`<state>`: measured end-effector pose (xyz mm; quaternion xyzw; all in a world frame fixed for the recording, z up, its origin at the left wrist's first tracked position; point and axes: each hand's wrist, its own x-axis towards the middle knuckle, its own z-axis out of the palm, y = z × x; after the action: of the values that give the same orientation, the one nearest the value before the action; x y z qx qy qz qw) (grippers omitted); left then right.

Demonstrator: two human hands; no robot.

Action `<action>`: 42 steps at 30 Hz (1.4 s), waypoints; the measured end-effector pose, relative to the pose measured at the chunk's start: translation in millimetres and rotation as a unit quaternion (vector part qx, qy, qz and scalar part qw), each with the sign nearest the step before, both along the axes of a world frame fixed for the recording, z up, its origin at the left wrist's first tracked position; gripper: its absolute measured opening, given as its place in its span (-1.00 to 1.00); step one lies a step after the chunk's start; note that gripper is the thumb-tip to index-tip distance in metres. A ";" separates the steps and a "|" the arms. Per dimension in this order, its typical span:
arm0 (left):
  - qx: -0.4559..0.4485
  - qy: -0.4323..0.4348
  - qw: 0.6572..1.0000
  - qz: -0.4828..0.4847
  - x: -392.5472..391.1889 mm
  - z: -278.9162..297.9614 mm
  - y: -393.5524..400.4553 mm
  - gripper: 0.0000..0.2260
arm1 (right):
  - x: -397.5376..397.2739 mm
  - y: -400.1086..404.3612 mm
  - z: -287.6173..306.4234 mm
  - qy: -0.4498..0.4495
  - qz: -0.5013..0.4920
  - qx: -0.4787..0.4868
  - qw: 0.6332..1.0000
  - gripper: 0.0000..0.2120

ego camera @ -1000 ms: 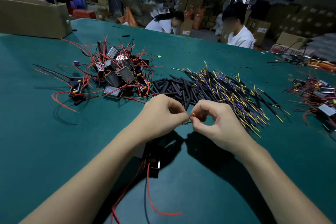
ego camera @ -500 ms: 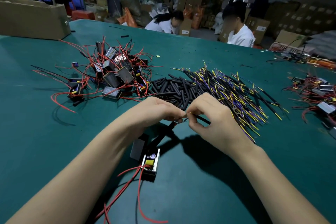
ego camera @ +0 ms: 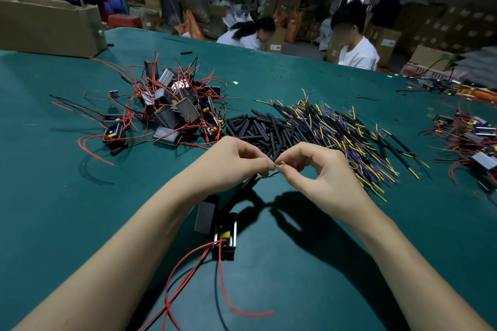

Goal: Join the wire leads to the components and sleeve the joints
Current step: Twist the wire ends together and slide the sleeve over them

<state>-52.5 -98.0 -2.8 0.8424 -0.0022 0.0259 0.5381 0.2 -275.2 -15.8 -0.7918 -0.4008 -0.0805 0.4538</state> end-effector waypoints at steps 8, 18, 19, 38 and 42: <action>-0.011 -0.017 1.000 -0.004 0.7 -0.4 0.6 -0.89 | 1.4 -0.3 -0.8 0.042 0.001 0.022 0.999 -0.81; 0.061 0.037 0.997 -0.037 -2.2 3.4 12.4 -0.93 | 2.6 -1.6 -1.3 0.034 -0.030 -0.003 0.999 -0.87; 0.062 0.036 0.997 -0.035 -3.0 4.5 13.5 -0.93 | 2.7 -1.2 -1.0 0.043 -0.030 -0.002 0.999 -0.88; 0.057 0.071 0.994 -0.065 -10.8 15.0 10.7 -0.86 | 0.5 1.1 3.0 0.153 0.007 0.026 0.988 -0.89; 0.052 0.028 0.997 -0.049 -8.7 13.6 8.4 -0.93 | -0.3 0.2 4.7 0.139 -0.001 0.022 0.990 -0.86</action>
<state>-61.2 -89.6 10.8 0.8686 -0.0297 -0.0247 0.4940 -0.1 -274.9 -11.1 -0.7856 -0.3314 0.0208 0.5221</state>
